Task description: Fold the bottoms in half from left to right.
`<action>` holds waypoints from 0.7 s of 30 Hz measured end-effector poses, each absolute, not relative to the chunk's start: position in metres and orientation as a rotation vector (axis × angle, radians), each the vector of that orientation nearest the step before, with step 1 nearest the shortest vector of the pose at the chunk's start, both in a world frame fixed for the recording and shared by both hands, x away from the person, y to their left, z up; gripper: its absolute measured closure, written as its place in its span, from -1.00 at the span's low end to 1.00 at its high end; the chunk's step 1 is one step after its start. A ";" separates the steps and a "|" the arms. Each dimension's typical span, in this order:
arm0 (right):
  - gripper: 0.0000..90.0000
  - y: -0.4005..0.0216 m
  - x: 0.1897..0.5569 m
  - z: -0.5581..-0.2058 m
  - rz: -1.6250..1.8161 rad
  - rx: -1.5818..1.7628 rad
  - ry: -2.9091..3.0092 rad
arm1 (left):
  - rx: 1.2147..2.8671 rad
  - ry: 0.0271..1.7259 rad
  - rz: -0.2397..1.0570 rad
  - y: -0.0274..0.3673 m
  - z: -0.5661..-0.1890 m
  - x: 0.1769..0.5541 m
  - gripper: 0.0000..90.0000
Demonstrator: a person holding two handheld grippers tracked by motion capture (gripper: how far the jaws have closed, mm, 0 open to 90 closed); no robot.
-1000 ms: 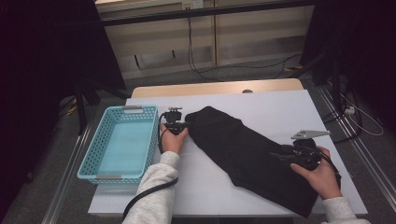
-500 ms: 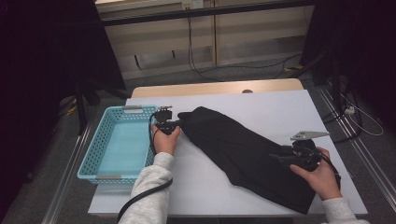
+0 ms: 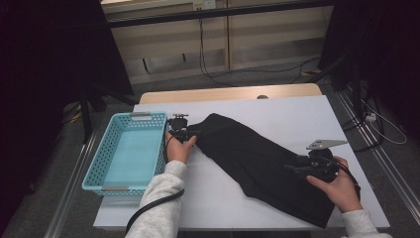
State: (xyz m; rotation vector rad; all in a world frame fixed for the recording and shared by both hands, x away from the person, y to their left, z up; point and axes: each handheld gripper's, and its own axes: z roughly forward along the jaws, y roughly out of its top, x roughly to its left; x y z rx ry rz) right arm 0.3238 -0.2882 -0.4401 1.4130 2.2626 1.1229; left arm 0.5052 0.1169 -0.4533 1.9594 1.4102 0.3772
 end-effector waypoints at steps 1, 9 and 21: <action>-0.22 -0.288 0.324 -0.440 1.126 1.406 2.263 | 1.952 1.416 0.374 0.115 -0.454 0.506 -0.19; -0.23 -0.286 0.324 -0.439 1.126 1.400 2.275 | 1.965 1.428 0.285 0.107 -0.450 0.512 0.84; -0.29 -0.287 0.323 -0.439 1.140 1.406 2.270 | 1.907 1.428 0.371 0.119 -0.426 0.510 0.89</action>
